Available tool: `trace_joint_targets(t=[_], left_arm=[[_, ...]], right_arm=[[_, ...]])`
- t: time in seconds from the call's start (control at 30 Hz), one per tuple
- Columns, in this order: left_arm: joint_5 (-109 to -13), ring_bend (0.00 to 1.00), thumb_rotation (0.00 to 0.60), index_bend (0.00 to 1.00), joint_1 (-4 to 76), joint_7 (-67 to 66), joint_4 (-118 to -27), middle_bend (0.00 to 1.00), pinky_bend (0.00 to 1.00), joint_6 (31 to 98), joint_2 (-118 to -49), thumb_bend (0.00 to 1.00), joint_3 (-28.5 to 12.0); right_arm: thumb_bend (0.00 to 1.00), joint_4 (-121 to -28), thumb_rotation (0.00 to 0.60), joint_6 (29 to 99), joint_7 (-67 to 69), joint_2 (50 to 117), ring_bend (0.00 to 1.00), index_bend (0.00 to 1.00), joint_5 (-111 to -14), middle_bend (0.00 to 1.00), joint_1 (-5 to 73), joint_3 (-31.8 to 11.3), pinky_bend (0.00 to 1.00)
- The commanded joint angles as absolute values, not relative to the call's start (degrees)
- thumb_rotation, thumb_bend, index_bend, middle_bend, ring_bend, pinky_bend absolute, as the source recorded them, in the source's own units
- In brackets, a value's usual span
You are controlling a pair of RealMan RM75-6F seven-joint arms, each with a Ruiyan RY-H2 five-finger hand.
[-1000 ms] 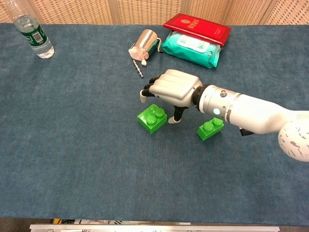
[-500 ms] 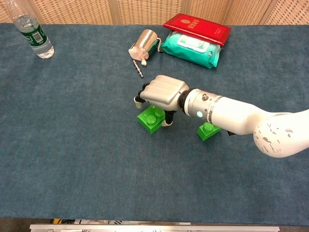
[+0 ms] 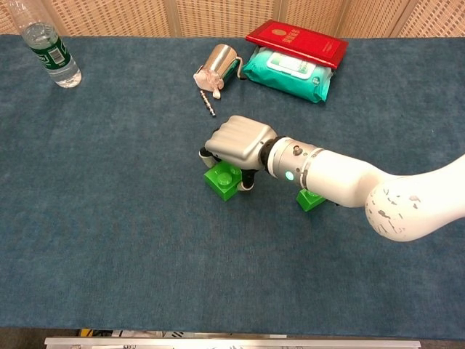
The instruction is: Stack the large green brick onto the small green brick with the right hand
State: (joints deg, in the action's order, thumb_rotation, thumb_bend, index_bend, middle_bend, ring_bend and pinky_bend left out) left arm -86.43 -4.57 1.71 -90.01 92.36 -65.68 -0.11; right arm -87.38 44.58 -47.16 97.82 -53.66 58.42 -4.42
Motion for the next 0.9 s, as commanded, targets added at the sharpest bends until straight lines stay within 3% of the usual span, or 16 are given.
trace_joint_targets(t=[0.03, 0.3, 0.63, 0.9], left_arm=[[-86.4, 0.18, 0.6, 0.17, -4.52, 1.72, -89.92, 0.18, 0.12, 92.2, -65.72, 0.28, -0.12], [-86.34, 0.18, 0.6, 0.17, -4.3, 1.7, -89.54, 0.18, 0.12, 91.63, -65.97, 0.28, -0.17], [-86.43, 0.18, 0.6, 0.17, -3.35, 1.57, -89.29, 0.18, 0.12, 90.06, -66.38, 0.28, -0.24], [-86.45, 0.18, 0.6, 0.17, -2.69, 1.59, -89.08, 0.18, 0.12, 89.07, -66.63, 0.28, -0.25]], right_arm=[[0.26, -88.89, 0.6, 46.02, -46.68, 96.4, 0.3, 0.54, -54.03, 0.44, 58.21, -4.3, 0.3], [0.26, -97.46, 0.6, 51.71, -46.1, 88.62, 0.33, 0.57, -55.62, 0.46, 55.77, -3.09, 0.31], [0.26, -110.32, 0.6, 58.68, -44.51, 76.41, 0.34, 0.58, -59.26, 0.48, 49.82, 1.62, 0.33], [0.26, -113.08, 0.6, 61.95, -41.76, 71.47, 0.34, 0.58, -64.58, 0.48, 44.66, 5.86, 0.33]])
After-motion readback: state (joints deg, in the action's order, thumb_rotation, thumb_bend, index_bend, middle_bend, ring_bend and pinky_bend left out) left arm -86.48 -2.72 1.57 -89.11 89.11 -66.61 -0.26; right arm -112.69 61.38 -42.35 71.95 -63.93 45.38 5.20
